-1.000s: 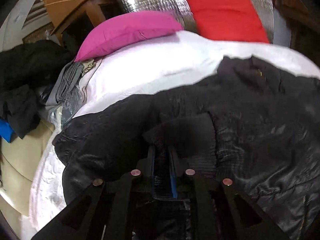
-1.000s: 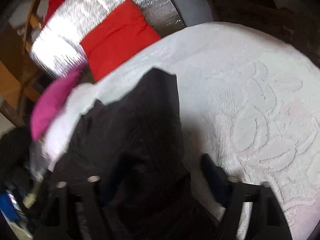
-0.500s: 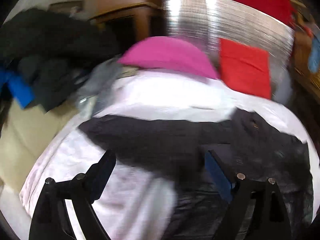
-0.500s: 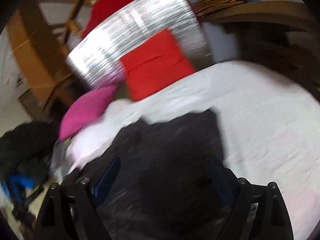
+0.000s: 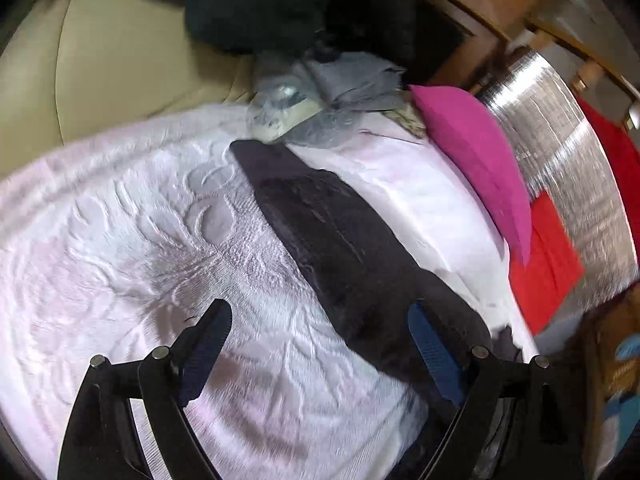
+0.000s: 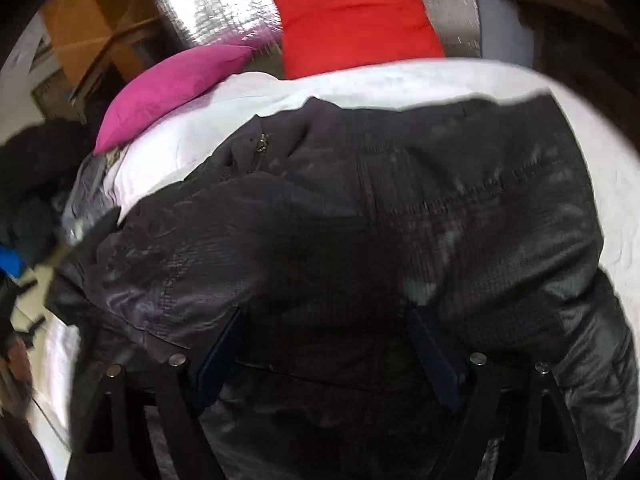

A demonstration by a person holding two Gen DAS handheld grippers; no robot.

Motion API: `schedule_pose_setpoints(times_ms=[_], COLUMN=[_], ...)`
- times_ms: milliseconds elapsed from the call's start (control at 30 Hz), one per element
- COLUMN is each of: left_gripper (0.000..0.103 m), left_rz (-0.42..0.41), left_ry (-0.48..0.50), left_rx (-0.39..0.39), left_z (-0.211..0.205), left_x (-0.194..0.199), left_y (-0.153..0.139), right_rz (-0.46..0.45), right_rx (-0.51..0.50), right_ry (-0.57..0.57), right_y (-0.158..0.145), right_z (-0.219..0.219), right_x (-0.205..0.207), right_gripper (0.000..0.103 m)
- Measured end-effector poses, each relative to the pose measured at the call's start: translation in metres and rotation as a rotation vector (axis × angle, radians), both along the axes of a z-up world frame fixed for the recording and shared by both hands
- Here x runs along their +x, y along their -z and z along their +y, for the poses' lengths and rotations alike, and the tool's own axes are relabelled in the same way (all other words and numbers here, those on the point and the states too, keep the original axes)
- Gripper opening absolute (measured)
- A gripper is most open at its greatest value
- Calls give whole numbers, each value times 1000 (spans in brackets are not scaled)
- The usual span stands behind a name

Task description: Fold large clothes

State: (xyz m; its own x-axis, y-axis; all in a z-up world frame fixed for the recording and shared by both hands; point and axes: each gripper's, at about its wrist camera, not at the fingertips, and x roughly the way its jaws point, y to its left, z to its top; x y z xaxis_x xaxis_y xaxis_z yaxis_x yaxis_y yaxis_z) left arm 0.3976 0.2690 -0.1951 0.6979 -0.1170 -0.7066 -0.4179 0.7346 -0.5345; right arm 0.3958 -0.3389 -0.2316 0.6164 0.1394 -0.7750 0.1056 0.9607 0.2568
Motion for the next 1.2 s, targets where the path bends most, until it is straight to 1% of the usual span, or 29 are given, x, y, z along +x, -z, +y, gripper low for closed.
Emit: schedule_pose_setpoints(times_ms=[33,100,167,233,333,400,433,467,500,600,667,700,733,767,867,967,1000,1067,1133,1200], left_gripper=[89,89,89,89,89,77,64,55,54,42,29,24,15,10,6,5,5,5,4,4], left_rz=[3,-9,-3,-14,10,17,19,27,33,39,40,40,41,37,2,-60,-90,-146,-215,-262], left_ry=[-4,-18,-17,-3,-13,-19,-14,-6,-4,-15,-17,-19,-21,-23,-11,46,75,137,213,288], left_rx=[-25,-52,-60,-67,-80,-123,-142,-151,-146,-123,-125,-118,-105,-93,-22,91,133,188,231,285], left_z=[3,9,14,17,24,31,33,34,35,37,38,38,37,36,24,-7,-23,-55,-92,-133], left_x=[6,18,31,45,60,71,75,80,84,90,94,96,97,97,94,89,85,74,56,40], left_y=[4,11,16,22,36,48,52,55,57,61,63,63,62,60,40,-1,-19,-50,-77,-96], right_rz=[-6,-81,-153,-202,-216,-209,-204,-197,-192,-177,-165,-162,-162,-165,-174,-197,-203,-212,-219,-235], right_rx=[5,66,72,86,122,127,134,140,141,135,140,141,140,138,144,160,169,189,213,231], right_ry=[0,7,13,29,42,53,54,53,52,48,50,51,54,59,74,109,123,152,178,206], right_y=[-5,-21,-36,-45,-47,-44,-43,-41,-40,-36,-32,-31,-31,-32,-35,-42,-44,-47,-50,-54], right_z=[0,-5,-8,-12,-17,-18,-20,-21,-22,-21,-21,-22,-22,-23,-28,-38,-42,-51,-60,-70], right_x=[-2,-12,-19,-23,-19,-19,-19,-18,-15,-13,-11,-14,-15,-16,-18,-22,-24,-27,-30,-35], right_gripper=[85,85,85,85,85,85,85,85,85,85,85,85,85,85,85,85,85,85,85,85])
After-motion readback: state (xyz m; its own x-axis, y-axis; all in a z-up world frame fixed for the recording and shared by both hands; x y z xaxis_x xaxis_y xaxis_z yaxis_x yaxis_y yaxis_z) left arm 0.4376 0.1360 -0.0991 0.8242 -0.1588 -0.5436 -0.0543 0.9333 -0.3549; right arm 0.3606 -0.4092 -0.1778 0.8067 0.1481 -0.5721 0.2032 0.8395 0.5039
